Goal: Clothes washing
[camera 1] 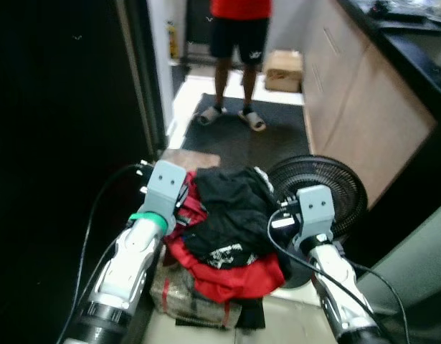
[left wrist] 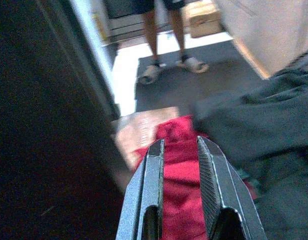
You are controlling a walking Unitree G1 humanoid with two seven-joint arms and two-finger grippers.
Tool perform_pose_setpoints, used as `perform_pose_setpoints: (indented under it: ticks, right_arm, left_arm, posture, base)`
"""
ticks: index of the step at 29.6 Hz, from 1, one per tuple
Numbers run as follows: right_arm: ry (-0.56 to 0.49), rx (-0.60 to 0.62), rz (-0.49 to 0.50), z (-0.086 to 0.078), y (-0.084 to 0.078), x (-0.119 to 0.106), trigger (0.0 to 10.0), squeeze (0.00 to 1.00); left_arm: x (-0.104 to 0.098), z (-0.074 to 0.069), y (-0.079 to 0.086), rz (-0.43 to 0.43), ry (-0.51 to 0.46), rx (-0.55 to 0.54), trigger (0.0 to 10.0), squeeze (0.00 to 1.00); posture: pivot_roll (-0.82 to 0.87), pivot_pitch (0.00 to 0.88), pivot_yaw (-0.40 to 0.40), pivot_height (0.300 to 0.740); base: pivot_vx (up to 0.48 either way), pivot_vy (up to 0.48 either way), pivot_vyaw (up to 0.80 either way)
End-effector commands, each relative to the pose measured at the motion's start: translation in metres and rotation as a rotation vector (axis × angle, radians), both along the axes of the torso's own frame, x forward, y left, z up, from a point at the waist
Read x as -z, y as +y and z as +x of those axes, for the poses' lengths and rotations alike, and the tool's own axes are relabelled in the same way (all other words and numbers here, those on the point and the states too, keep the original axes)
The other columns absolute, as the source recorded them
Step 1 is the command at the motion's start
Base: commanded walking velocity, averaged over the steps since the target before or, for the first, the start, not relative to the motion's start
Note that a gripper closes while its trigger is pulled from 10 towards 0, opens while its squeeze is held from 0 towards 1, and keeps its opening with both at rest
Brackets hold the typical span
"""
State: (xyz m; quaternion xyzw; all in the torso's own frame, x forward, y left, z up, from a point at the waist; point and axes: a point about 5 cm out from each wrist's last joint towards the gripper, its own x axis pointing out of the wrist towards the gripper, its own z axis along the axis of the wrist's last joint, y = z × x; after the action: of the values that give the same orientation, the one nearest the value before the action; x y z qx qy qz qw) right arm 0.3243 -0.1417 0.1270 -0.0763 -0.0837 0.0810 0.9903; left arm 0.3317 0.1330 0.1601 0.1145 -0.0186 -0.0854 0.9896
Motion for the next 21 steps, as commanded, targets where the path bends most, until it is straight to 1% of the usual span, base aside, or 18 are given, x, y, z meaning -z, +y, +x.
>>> perform_pose_setpoints:
  ticks: [1,3,19,21]
  right_arm:
    - [0.028,0.008,0.008,-0.0039,-0.0042,0.0087,10.0,0.0]
    - [0.023,0.014,0.01,-0.004,-0.0038,0.0079,10.0,0.0]
    - [0.012,0.023,0.01,-0.0042,-0.0045,0.0073,10.0,0.0]
    - [0.011,0.022,0.009,-0.0043,-0.0046,0.0075,10.0,0.0]
  left_arm:
    - [0.0078,-0.002,-0.003,0.007,0.025,0.008,10.0,0.0]
    - [0.0073,-0.0021,-0.003,0.003,0.016,0.006,10.0,0.0]
    - [0.007,0.0001,-0.0065,0.002,0.009,0.011,10.0,0.0]
    - [0.0084,0.0007,-0.0061,-0.013,0.024,0.001,10.0,0.0]
  posture:
    - [0.07,0.03,0.012,0.74]
    - [0.07,0.03,0.012,0.74]
    - [0.06,0.023,0.013,0.74]
    - [0.06,0.022,0.013,0.74]
  base:
    - [0.0,0.0,0.79]
    - [0.0,0.0,0.0]
    - [0.404,0.257,0.0]
    - [0.382,0.281,0.0]
